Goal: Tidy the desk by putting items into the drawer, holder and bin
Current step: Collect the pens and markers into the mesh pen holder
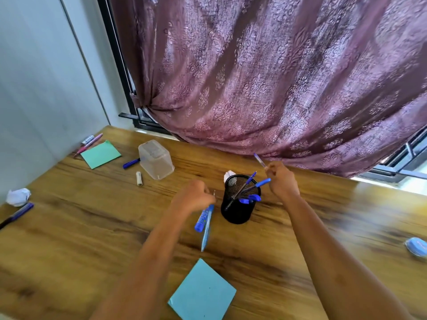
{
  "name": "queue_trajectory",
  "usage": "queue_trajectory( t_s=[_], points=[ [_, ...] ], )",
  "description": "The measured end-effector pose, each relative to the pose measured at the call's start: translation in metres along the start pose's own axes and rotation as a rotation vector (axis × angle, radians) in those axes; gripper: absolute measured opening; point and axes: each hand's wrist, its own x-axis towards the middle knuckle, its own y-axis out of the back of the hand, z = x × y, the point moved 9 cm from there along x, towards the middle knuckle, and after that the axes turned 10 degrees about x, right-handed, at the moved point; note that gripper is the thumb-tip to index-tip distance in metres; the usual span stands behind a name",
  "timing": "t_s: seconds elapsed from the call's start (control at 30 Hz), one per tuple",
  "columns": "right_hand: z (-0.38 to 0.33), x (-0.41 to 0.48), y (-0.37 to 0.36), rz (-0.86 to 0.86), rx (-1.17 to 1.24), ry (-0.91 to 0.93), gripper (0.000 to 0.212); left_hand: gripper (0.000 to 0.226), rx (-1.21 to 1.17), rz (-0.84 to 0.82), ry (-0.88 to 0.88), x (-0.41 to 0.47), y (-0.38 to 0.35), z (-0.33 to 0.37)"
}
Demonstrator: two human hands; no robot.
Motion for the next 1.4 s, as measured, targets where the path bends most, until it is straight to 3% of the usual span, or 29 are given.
queue_trajectory(
  t_s=[0.2,0.33,0.47,0.67,0.8,0.97,1.13,1.23,1.4],
  points=[
    [-0.070,-0.019,0.025,-0.240,0.059,0.178,0.011,0.013,-0.410,0.168,-0.009,-0.013,0.073,0.000],
    [-0.099,-0.040,0.038,-0.250,0.013,0.251,0.011,0.015,-0.674,0.304,-0.035,-0.022,0.107,0.007],
    [-0.114,-0.052,0.030,-0.262,-0.135,0.325,0.015,0.018,-0.737,0.381,-0.127,-0.027,0.111,0.029],
    [-0.120,-0.062,0.003,-0.214,-0.259,0.433,0.022,0.022,-0.618,0.386,-0.215,-0.027,0.074,0.061],
    [-0.119,-0.069,-0.009,-0.195,-0.555,0.499,0.023,0.012,-0.430,0.425,-0.237,-0.029,0.058,0.069],
    [-0.111,-0.071,-0.014,-0.272,-0.699,0.439,0.026,0.010,-0.272,0.438,-0.240,-0.030,0.045,0.073],
    [-0.104,-0.070,-0.014,-0.396,-0.658,0.349,0.025,0.012,-0.132,0.397,-0.255,-0.028,0.031,0.073],
    [-0.105,-0.068,-0.013,-0.434,-0.512,0.329,0.022,0.023,-0.101,0.342,-0.235,-0.023,0.020,0.066],
    [-0.109,-0.067,-0.012,-0.387,-0.362,0.338,0.021,0.021,0.037,0.446,-0.235,-0.022,0.031,0.066]
  ],
)
